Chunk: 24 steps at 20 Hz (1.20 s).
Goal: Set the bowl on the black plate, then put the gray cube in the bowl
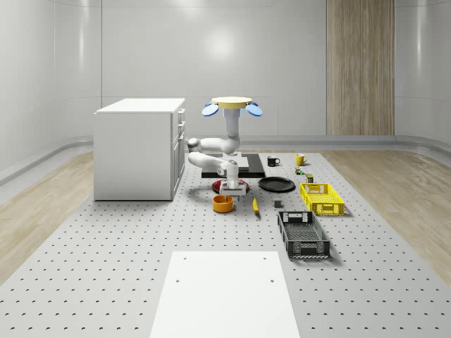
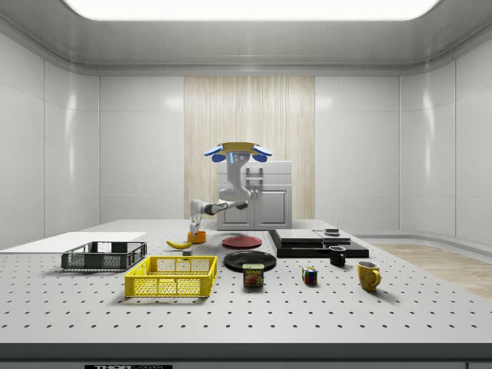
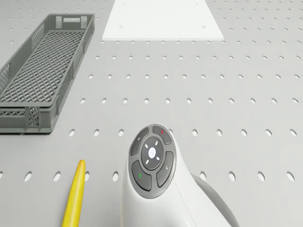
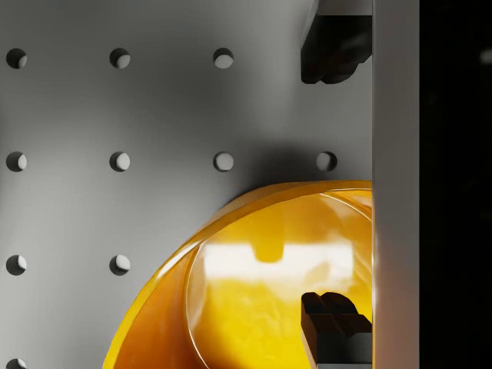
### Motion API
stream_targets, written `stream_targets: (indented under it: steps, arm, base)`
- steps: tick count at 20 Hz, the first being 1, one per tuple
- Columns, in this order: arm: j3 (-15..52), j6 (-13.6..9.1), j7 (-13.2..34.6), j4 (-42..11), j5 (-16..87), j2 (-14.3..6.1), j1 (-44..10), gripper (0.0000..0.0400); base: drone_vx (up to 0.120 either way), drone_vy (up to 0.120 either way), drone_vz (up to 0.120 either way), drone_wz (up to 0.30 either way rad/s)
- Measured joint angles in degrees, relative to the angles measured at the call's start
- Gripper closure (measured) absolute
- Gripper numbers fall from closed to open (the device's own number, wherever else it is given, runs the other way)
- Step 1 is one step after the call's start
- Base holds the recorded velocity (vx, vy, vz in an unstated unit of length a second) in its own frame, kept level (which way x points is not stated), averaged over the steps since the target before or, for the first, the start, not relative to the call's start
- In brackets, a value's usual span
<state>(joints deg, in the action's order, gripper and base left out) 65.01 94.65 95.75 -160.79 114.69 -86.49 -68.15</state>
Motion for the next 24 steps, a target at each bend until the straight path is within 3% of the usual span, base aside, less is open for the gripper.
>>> stream_targets:
  steps: [15,16,17,19,21,24]
  arm:
    - [-0.3,-0.4,-0.3,2.2,0.6,1.5,-1.7,0.0]
    - [-0.3,-0.4,-0.3,2.3,0.6,1.5,-1.7,0.0024]
    - [-0.3,-0.4,-0.3,2.3,0.6,1.6,-1.7,0.0085]
    - [-0.3,-0.5,-0.3,2.3,0.6,1.6,-1.8,0.0169]
    - [-0.3,-0.5,-0.3,2.3,0.6,1.7,-1.8,0.0221]
    - [-0.3,-0.6,-0.3,2.3,0.7,1.8,-1.8,0.0263]
  base:
    - [0.0,0.0,0.0,0.0]
    - [0.0,0.0,0.0,0.0]
    - [0.0,0.0,0.0,0.0]
    - [0.0,0.0,0.0,0.0]
    - [0.0,0.0,0.0,0.0]
    - [0.0,0.0,0.0,0.0]
